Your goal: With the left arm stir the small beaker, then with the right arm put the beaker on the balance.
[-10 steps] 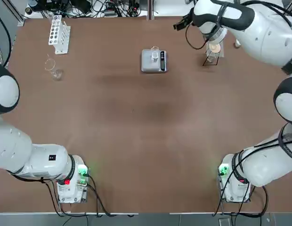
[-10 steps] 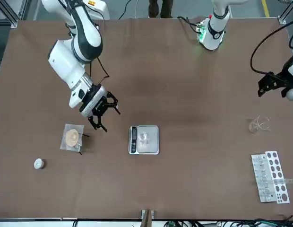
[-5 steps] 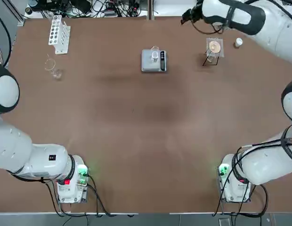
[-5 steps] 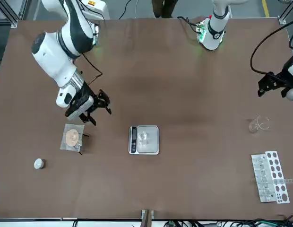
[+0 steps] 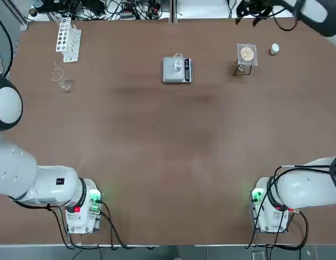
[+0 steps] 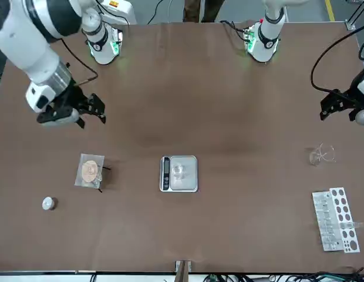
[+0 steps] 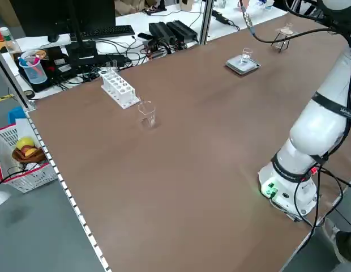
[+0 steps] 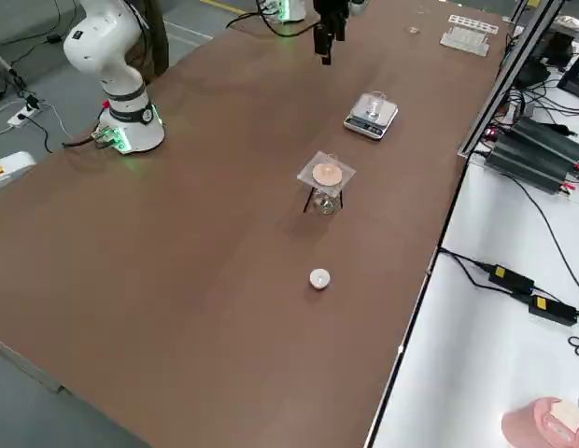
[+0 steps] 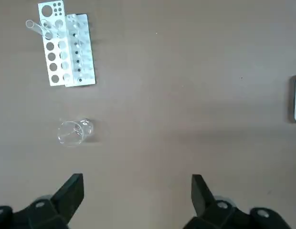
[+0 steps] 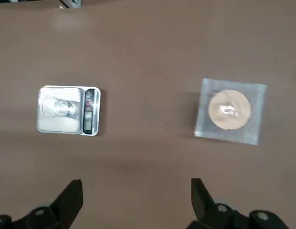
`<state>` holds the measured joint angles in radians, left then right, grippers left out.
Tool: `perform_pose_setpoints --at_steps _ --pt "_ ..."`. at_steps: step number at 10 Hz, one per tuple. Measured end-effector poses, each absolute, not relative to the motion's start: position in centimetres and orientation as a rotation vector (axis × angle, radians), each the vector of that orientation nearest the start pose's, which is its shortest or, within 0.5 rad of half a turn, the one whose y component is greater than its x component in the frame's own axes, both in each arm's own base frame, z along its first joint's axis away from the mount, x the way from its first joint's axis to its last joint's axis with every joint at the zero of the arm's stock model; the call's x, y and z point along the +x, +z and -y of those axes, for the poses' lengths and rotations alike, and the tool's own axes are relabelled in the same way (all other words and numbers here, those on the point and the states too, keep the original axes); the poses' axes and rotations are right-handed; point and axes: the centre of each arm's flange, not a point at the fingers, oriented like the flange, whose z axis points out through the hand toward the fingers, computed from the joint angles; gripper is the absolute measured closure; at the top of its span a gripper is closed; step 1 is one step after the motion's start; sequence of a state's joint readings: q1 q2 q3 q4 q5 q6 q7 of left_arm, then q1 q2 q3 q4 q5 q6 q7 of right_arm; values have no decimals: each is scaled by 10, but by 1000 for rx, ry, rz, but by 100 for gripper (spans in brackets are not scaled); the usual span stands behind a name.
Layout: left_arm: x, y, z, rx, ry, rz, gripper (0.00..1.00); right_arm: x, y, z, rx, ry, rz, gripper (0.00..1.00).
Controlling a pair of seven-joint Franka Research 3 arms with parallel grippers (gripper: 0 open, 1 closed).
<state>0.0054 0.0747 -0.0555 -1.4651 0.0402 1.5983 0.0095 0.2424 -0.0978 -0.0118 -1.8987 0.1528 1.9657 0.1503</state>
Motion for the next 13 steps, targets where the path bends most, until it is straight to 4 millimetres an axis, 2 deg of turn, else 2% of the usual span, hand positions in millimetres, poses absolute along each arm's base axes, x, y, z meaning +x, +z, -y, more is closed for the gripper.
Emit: perform_pose_setpoints --at_steps 2,5,8,10,12,13 --pt "581 635 25 -3120 -92 -92 0 522 572 -110 -2997 -151 15 0" --pt "581 635 22 -3123 -92 -84 0 515 588 -90 -3014 -135 -40 0" --pt "581 635 21 -3123 -92 -79 0 505 617 -53 -3026 -125 -139 0" --pt "581 635 15 -3123 -92 -65 0 505 629 -19 -3057 -142 -210 0" --pt "581 635 12 -3123 -91 -59 0 506 636 3 -3093 -177 -181 0" --pt "581 634 13 -3123 -91 -59 0 503 650 9 -3096 -182 -175 0"
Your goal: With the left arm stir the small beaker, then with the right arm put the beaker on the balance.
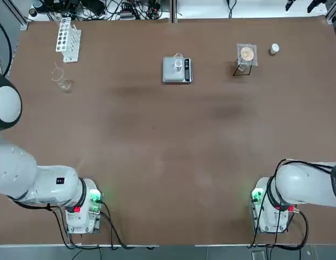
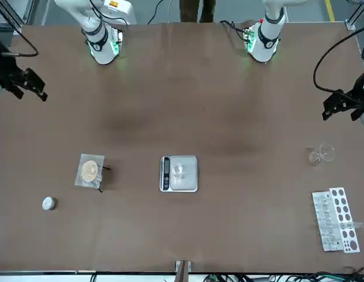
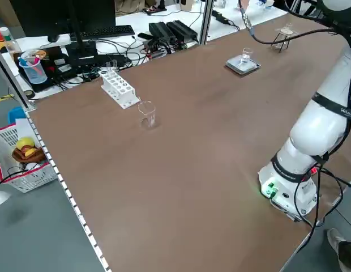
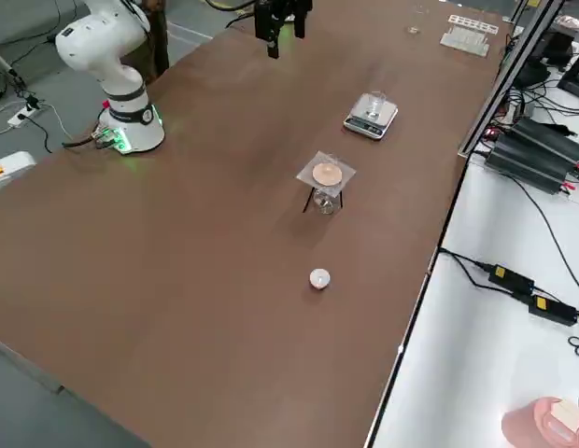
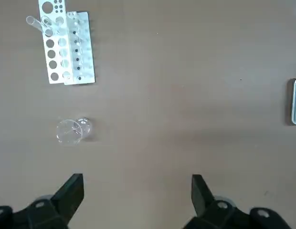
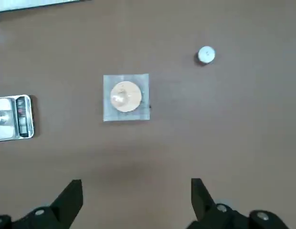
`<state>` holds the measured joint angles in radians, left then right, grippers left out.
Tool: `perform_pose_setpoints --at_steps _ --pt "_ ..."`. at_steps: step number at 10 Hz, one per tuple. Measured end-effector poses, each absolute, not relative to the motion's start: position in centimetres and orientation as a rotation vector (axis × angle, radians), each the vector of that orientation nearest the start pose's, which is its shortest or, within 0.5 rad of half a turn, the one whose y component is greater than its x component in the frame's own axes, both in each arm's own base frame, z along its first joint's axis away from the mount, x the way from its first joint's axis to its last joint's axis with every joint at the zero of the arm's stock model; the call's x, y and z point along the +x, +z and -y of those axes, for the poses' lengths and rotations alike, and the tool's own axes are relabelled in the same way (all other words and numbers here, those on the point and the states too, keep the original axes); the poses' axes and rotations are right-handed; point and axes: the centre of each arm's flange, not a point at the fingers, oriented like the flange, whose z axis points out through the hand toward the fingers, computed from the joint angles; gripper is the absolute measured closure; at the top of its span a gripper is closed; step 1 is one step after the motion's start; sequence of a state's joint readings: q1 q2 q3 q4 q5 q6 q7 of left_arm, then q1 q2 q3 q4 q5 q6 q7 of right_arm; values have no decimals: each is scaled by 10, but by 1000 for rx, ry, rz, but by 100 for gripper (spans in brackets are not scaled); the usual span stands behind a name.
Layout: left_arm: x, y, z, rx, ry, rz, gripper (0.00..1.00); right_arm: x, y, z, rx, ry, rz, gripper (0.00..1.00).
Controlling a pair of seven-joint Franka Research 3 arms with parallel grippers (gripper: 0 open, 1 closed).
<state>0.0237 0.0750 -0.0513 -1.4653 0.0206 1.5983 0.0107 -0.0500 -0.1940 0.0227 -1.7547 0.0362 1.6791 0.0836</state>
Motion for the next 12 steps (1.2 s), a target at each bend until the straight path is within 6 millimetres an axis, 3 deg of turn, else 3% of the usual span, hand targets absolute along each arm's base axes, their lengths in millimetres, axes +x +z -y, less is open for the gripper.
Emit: perform_pose_setpoints --at_steps 2,5,10,12 --pt "581 634 13 -3124 -91 -59 0 491 674 10 -3101 -127 -174 0" --pt "581 634 13 -3124 -90 -59 0 492 676 14 -3100 -135 -186 0" --pt "582 633 12 -3124 -86 -59 0 511 634 15 -3107 -200 -180 0" --pt "583 632 12 -3124 -84 -59 0 512 627 13 -3117 -188 -169 0"
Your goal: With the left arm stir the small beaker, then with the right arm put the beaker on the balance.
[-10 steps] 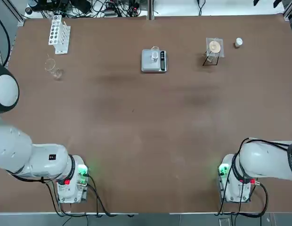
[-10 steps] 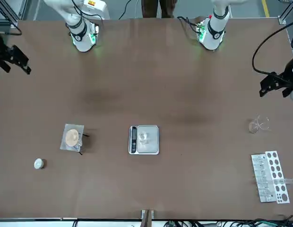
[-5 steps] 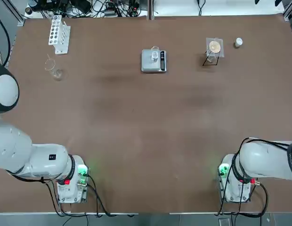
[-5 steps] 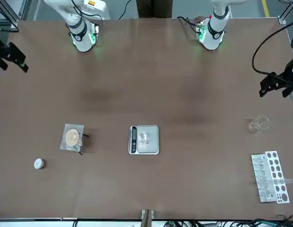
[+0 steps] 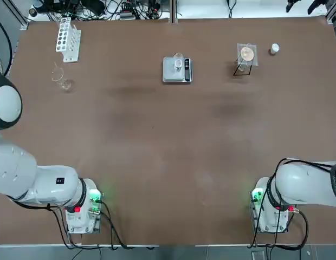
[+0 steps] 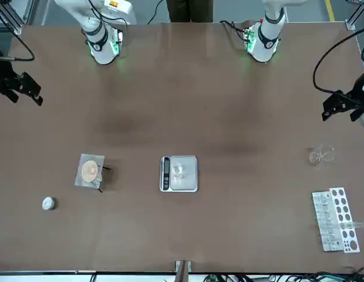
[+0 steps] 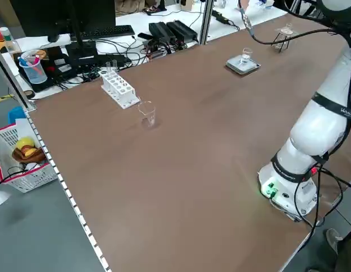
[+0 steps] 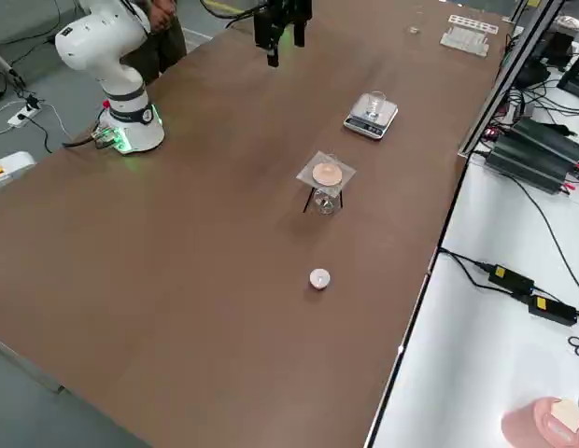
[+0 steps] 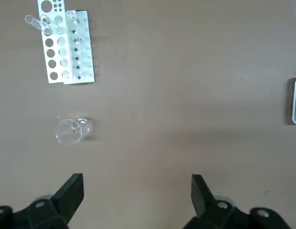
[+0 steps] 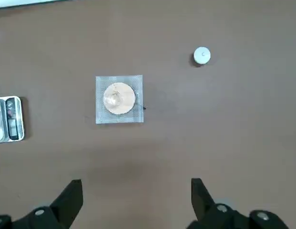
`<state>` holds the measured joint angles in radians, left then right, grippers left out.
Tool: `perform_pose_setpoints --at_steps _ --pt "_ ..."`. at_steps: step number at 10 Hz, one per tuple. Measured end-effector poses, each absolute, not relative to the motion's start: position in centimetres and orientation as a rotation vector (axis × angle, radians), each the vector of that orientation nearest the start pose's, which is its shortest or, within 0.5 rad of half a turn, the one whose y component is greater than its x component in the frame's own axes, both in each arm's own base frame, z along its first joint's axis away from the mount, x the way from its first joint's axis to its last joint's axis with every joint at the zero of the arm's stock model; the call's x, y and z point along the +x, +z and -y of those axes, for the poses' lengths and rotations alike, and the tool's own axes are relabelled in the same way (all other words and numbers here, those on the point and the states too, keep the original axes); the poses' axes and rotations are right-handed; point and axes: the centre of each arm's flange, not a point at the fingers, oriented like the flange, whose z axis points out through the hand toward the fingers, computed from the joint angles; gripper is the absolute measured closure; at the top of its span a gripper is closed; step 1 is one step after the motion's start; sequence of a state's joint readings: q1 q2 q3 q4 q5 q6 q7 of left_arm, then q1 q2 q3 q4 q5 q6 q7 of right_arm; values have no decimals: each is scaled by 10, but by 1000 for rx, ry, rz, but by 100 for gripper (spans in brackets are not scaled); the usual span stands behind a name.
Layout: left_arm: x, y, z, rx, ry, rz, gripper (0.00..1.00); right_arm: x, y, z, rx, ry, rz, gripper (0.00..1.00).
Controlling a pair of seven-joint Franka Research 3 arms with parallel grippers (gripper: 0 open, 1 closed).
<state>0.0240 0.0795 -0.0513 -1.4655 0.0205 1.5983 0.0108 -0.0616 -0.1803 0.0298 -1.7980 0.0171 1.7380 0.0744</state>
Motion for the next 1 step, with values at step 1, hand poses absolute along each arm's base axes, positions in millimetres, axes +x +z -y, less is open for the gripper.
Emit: perform_pose_setpoints --at_steps 1 --pt "583 632 12 -3124 -83 -59 0 512 628 12 -3125 -189 -158 0"
